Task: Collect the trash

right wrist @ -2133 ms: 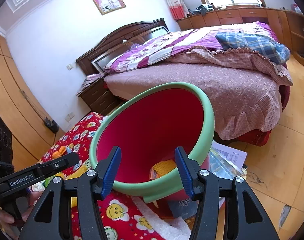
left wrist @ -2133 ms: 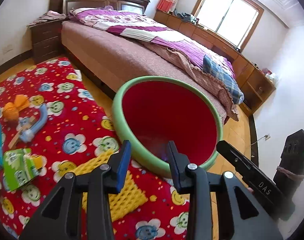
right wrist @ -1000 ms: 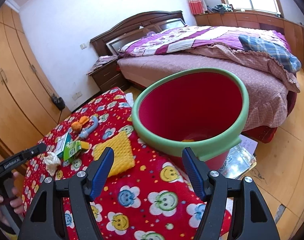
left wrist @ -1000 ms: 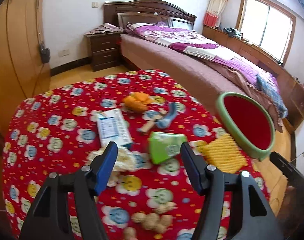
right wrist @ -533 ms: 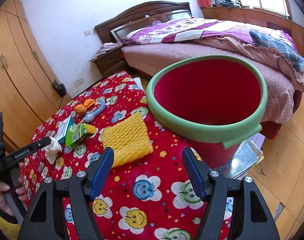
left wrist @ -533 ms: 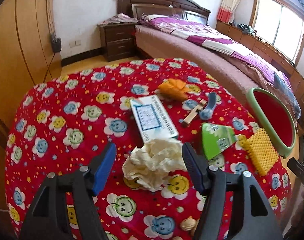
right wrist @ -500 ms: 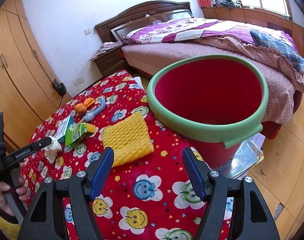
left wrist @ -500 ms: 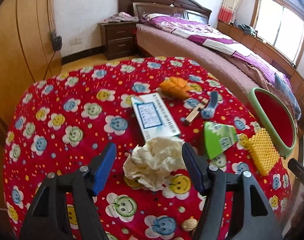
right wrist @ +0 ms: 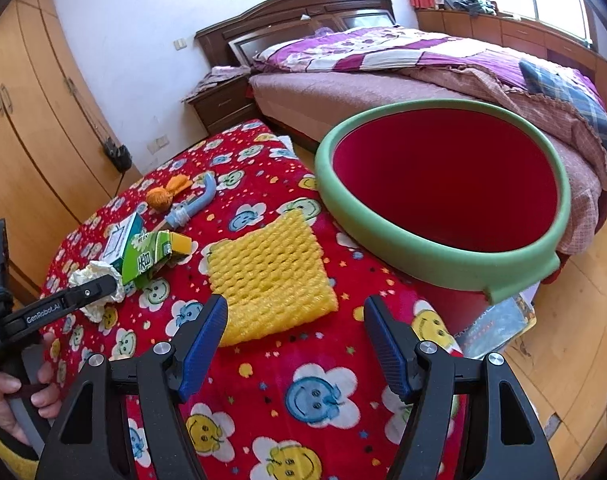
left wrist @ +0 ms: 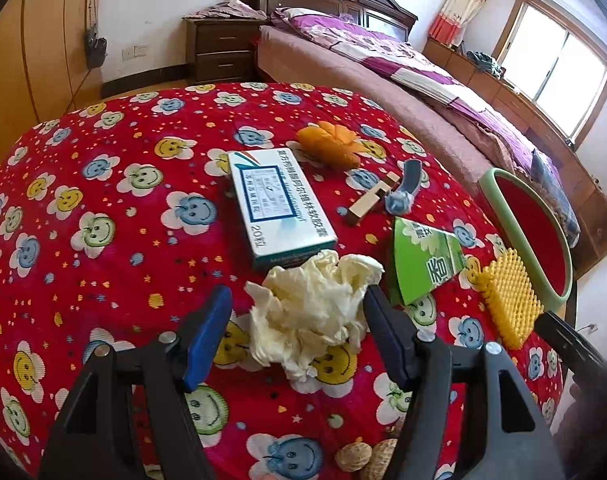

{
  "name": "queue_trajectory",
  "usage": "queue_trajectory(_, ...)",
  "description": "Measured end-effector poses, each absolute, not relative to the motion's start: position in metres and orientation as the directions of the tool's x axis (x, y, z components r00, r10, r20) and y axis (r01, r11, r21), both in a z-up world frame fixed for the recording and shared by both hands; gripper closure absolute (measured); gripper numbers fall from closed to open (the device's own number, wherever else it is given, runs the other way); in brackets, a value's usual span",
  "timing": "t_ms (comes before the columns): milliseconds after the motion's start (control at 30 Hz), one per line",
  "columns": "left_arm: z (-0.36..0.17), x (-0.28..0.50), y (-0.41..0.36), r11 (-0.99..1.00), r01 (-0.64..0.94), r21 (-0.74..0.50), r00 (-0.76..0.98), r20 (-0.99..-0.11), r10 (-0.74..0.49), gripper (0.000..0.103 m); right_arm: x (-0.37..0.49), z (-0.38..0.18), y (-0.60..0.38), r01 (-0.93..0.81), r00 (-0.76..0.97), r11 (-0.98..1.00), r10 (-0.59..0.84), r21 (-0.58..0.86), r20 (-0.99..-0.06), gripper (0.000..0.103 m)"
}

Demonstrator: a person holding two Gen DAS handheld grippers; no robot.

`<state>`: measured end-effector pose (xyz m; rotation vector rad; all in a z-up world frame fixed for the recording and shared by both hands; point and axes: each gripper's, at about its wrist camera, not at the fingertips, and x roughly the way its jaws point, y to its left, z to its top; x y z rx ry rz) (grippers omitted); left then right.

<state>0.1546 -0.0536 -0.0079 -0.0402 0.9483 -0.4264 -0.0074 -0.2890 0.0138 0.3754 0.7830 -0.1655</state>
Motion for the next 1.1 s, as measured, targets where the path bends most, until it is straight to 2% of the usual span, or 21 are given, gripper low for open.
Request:
queue_trajectory(100, -0.010, 0.155, -0.056, 0.918, 0.324, -0.227, 0.501, -0.782, -0.370, 0.041, 0.001, 0.011, -0.286, 0.277, 0.692, 0.925, -0.004, 0.260, -0.722, 0.031)
queue_trajectory(400, -0.013, 0.152, -0.062, 0.913, 0.336, -0.232, 0.500, -0.777, -0.382, 0.048, 0.014, 0.003, -0.279, 0.266, 0.678, 0.936, -0.011, 0.231, -0.735, 0.031)
queue_trajectory(633, -0.014, 0.146, -0.066, 0.905, 0.356, -0.233, 0.501, -0.770, -0.396, 0.063, 0.017, -0.001, -0.265, 0.264, 0.678, 0.954, -0.077, 0.144, -0.731, 0.032)
queue_trajectory(800, -0.011, 0.141, -0.067, 0.901, 0.363, -0.239, 0.505, -0.762, -0.406, 0.074, 0.014, -0.001, -0.261, 0.240, 0.685, 0.960, -0.062, 0.145, -0.726, 0.054)
queue_trajectory(833, -0.010, 0.140, -0.067, 0.901, 0.363, -0.238, 0.508, -0.760, -0.405, 0.077, 0.013, -0.001, -0.260, 0.230, 0.688, 0.962, -0.051, 0.150, -0.724, 0.062)
queue_trajectory(967, -0.007, 0.132, -0.066, 0.901, 0.360, -0.243, 0.516, -0.752, -0.410, 0.080, 0.012, -0.001, -0.252, 0.183, 0.694, 0.969, -0.010, 0.163, -0.720, 0.080)
queue_trajectory(1100, -0.001, 0.123, -0.063, 0.897, 0.357, -0.260, 0.523, -0.740, -0.423, 0.080, 0.009, -0.001, -0.247, 0.145, 0.697, 0.972, 0.031, 0.183, -0.716, 0.090)
